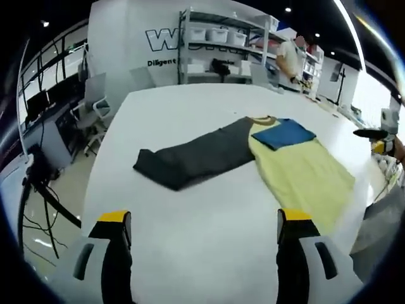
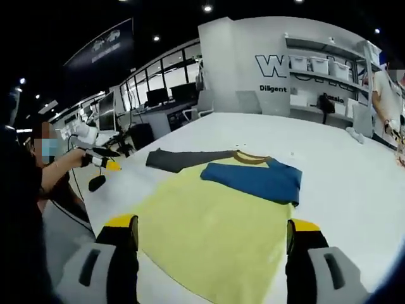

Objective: Fold the garment on the visible template until the final outline fits inside the template.

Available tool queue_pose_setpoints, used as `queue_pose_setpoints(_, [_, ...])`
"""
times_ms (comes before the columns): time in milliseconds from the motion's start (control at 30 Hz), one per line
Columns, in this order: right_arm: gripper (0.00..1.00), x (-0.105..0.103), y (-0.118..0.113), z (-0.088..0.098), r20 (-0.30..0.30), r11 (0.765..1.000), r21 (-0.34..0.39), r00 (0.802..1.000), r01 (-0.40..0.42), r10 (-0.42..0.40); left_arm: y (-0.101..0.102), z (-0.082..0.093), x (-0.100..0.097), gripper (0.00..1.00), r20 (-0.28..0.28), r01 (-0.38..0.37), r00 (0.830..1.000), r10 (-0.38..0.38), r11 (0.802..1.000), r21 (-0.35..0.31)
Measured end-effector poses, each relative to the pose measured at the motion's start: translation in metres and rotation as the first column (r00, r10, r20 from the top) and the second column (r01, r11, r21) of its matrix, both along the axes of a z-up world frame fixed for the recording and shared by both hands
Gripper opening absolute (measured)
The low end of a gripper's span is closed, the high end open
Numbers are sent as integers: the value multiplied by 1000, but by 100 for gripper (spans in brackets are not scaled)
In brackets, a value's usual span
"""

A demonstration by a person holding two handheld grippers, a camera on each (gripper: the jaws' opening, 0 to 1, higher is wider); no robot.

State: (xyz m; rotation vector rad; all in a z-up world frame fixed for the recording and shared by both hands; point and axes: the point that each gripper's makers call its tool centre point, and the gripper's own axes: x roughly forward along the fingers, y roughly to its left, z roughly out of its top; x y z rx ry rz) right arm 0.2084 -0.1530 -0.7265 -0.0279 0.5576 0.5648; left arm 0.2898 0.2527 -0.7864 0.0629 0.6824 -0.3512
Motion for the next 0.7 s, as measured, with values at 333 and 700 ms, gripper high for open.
queue_pose_setpoints(333, [95, -8, 3, 3, 7, 1000, -1, 1000, 5, -5, 5, 1, 31, 77, 18, -54, 998, 56, 993, -104])
queue_pose_setpoints(700, [91, -1, -2, 8, 37, 999, -31, 999, 27, -26, 11, -26, 75, 63, -19, -158, 987, 158, 973, -168])
